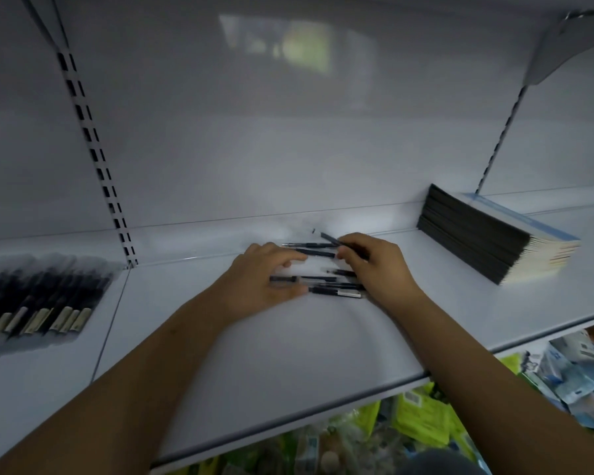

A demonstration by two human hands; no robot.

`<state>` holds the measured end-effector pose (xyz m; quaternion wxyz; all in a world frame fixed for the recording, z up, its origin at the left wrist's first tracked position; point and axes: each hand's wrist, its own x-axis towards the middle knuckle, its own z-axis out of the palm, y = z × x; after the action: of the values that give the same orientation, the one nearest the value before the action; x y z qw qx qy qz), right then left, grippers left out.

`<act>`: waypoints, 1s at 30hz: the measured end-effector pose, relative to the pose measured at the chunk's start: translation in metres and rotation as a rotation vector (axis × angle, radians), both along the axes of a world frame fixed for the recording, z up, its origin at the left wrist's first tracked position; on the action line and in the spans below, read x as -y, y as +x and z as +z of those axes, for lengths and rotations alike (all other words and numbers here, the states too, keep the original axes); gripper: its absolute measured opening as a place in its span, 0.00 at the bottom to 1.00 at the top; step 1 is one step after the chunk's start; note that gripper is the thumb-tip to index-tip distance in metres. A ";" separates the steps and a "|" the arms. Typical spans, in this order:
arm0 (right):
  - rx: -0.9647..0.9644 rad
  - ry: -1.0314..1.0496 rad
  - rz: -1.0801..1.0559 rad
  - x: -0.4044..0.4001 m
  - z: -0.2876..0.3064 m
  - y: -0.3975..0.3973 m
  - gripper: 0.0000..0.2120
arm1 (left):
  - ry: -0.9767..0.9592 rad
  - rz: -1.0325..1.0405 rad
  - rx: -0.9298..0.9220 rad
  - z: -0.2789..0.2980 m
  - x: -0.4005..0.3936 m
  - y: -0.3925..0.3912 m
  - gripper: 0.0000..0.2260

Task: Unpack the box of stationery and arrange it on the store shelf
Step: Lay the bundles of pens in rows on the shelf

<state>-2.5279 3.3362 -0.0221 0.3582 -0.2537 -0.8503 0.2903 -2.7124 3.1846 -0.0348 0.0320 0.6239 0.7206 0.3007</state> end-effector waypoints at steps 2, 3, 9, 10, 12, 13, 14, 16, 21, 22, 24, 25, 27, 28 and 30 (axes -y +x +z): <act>-0.133 -0.074 -0.047 0.002 0.004 0.003 0.07 | -0.016 -0.066 -0.069 0.000 -0.008 0.008 0.21; -0.194 -0.114 -0.077 0.002 0.005 0.004 0.08 | -0.006 -0.091 -0.077 0.001 -0.011 0.010 0.19; -0.090 -0.049 -0.393 -0.003 0.007 0.014 0.09 | 0.026 -0.109 0.018 0.006 0.003 0.007 0.12; 0.019 -0.025 -0.420 -0.005 0.005 0.016 0.09 | 0.037 -0.105 0.040 0.007 0.007 0.005 0.12; 0.158 -0.059 -0.411 -0.008 0.003 0.017 0.08 | 0.034 -0.102 0.075 0.010 0.015 0.001 0.13; 0.171 -0.084 -0.391 -0.009 0.002 0.017 0.07 | 0.021 -0.104 0.085 0.010 0.017 -0.001 0.15; 0.155 -0.095 -0.374 -0.010 0.003 0.017 0.07 | 0.010 -0.111 0.083 0.010 0.019 -0.004 0.16; 0.109 -0.118 -0.360 -0.011 0.005 0.017 0.09 | 0.006 -0.126 0.058 0.011 0.020 -0.005 0.16; 0.076 -0.221 -0.278 -0.017 0.009 0.024 0.15 | 0.070 -0.057 0.087 0.012 0.022 -0.014 0.10; 0.064 -0.233 -0.240 -0.019 0.010 0.027 0.15 | 0.078 -0.034 0.084 0.011 0.022 -0.018 0.08; 0.038 -0.219 -0.182 -0.024 0.010 0.037 0.13 | 0.082 0.010 0.093 0.009 0.022 -0.023 0.08; 0.048 -0.190 -0.161 -0.025 0.010 0.043 0.12 | 0.070 0.025 0.110 0.008 0.021 -0.023 0.11; 0.153 -0.114 -0.135 -0.025 0.008 0.051 0.12 | 0.034 0.033 0.099 0.005 0.020 -0.024 0.16; 0.242 -0.055 -0.143 -0.025 0.005 0.054 0.14 | 0.017 0.035 0.062 0.004 0.019 -0.024 0.15; 0.403 0.078 -0.207 -0.027 -0.003 0.058 0.20 | -0.002 0.046 0.035 0.004 0.020 -0.025 0.11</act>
<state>-2.4698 3.3627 -0.0248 0.2184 -0.3784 -0.8847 0.1626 -2.7374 3.1648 -0.0310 0.0383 0.6019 0.7344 0.3113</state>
